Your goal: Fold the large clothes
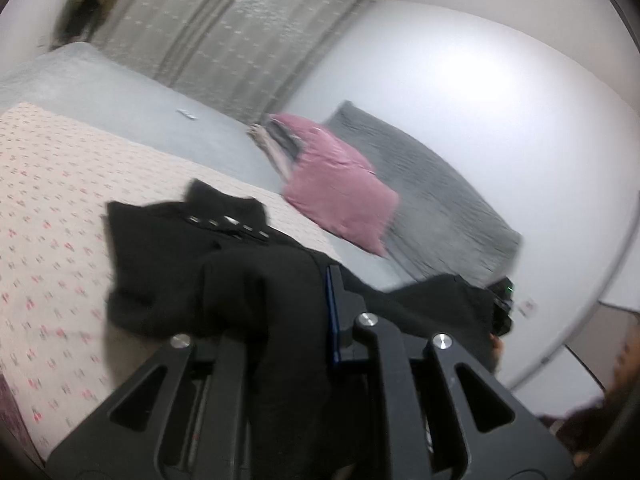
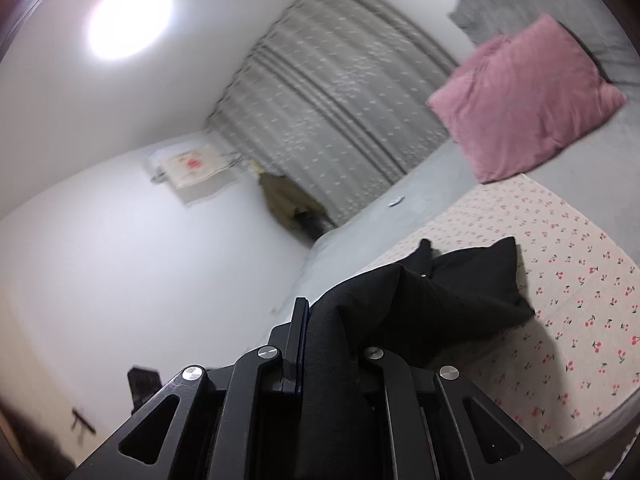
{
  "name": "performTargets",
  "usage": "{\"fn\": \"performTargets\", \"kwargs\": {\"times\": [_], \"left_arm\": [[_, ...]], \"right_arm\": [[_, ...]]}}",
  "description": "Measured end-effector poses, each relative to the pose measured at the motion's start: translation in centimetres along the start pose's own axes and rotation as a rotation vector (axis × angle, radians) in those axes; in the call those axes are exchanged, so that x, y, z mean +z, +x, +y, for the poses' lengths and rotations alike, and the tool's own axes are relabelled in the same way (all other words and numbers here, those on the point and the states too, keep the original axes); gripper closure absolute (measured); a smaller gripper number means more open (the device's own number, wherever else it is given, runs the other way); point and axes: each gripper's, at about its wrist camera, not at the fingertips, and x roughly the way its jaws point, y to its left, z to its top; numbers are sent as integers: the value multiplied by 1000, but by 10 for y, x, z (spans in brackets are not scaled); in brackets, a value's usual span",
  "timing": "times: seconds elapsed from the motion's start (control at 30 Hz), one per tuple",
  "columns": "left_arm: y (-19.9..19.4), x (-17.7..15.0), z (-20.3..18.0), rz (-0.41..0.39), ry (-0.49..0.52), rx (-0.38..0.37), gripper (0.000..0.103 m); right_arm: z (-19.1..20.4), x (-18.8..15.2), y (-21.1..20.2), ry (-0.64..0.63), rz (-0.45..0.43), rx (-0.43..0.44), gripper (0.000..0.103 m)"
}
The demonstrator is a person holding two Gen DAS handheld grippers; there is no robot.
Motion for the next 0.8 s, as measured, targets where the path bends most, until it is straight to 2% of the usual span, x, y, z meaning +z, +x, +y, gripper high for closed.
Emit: {"fn": "performTargets", "kwargs": {"times": [0.13, 0.23, 0.3, 0.37, 0.5, 0.63, 0.7, 0.77, 0.8], "left_arm": [[45, 34, 43, -24, -46, 126, 87], [80, 54, 78, -27, -82, 224, 87], [105, 60, 102, 1, -112, 271, 87], [132, 61, 123, 27, -125, 336, 87], [184, 50, 152, 100, -85, 474, 86], [216, 28, 174, 142, -61, 560, 84], [222, 20, 177, 142, -40, 572, 82], [222, 14, 175, 131, -11, 575, 79], [222, 13, 172, 127, 0, 574, 75]], "right_arm": [[-25, 27, 53, 53, -17, -79, 92], [-41, 44, 99, 42, -34, -209, 92], [-51, 50, 130, 38, -10, -267, 92], [-67, 54, 163, 48, 26, -316, 92], [-112, 46, 225, 75, 124, -424, 92], [-160, 21, 254, 119, 188, -496, 90], [-182, 7, 264, 129, 225, -526, 82], [-194, -3, 271, 117, 266, -563, 65], [-196, -5, 272, 102, 269, -567, 63]]}}
